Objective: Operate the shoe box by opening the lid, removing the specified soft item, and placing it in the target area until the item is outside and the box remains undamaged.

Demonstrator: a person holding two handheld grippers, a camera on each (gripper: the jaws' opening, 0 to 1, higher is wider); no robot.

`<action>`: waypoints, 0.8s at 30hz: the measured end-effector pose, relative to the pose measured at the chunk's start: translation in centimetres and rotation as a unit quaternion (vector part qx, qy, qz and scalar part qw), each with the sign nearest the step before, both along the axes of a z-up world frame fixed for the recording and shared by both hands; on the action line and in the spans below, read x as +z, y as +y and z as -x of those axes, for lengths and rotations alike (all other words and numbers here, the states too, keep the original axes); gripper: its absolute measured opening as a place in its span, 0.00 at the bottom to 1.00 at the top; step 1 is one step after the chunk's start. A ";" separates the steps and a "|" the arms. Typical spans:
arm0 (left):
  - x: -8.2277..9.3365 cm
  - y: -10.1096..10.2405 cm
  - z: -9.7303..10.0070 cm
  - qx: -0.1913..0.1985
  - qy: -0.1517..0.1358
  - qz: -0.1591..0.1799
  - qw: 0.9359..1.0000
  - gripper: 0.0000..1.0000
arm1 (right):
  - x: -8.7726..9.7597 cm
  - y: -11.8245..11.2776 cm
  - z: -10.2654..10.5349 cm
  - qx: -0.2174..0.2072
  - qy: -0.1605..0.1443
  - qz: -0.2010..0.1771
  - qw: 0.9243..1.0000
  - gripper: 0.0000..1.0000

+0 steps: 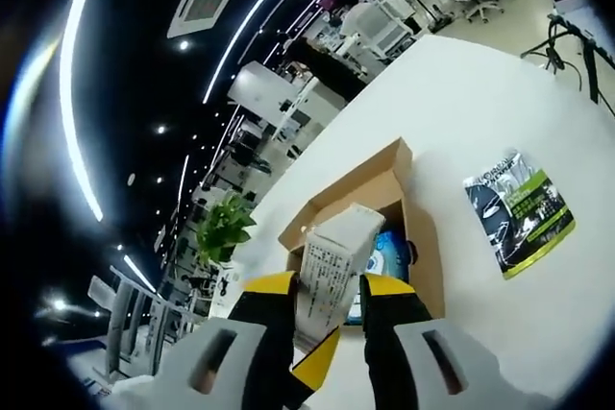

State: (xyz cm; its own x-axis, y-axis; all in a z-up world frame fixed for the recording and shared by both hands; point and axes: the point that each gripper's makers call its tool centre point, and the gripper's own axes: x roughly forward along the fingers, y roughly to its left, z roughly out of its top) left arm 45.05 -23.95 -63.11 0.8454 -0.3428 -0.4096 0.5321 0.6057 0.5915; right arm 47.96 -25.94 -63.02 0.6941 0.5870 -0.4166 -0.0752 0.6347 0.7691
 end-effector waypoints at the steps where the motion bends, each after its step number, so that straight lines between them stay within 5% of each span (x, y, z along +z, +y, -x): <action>1: 0.0 -0.1 0.0 -0.003 -0.003 -0.010 1.000 0.16 | -0.2 0.0 -0.1 0.000 0.002 0.004 1.000 0.24; 3: 0.1 -0.2 0.1 -0.013 -0.012 -0.030 0.999 0.16 | -0.6 0.0 -0.1 -0.004 0.013 -0.001 1.000 0.24; 9: -0.1 -0.3 0.2 -0.017 -0.011 -0.022 1.000 0.16 | -1.0 -0.1 0.0 -0.021 0.028 -0.034 0.999 0.19; 14: 0.2 -0.4 0.2 -0.021 -0.035 -0.026 0.999 0.19 | -0.3 0.2 -0.2 -0.021 0.014 -0.061 0.998 0.16; 16: 0.4 -0.4 0.3 -0.017 -0.029 0.002 0.999 0.19 | 0.0 0.5 -0.3 -0.009 0.000 -0.052 0.999 0.16; 20: 2.0 -0.6 0.3 -0.042 -0.064 -0.009 0.997 0.00 | -0.3 0.2 -0.4 -0.006 -0.009 -0.040 0.999 0.15; 21: 2.2 -1.2 0.4 -0.049 -0.060 0.022 0.997 0.01 | 0.1 0.4 -0.5 -0.011 -0.009 -0.073 0.997 0.15; 24: 1.3 -1.4 0.6 -0.037 -0.010 0.097 0.995 0.07 | 0.0 0.2 -0.6 -0.009 -0.017 -0.066 0.998 0.15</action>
State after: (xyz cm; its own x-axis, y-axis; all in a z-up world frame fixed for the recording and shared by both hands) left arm 44.48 -25.38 -61.85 0.8226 -0.4751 -0.3124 0.5683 0.6697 0.4781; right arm 48.54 -25.70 -63.06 0.7181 0.6219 -0.3124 -0.0924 0.5301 0.8429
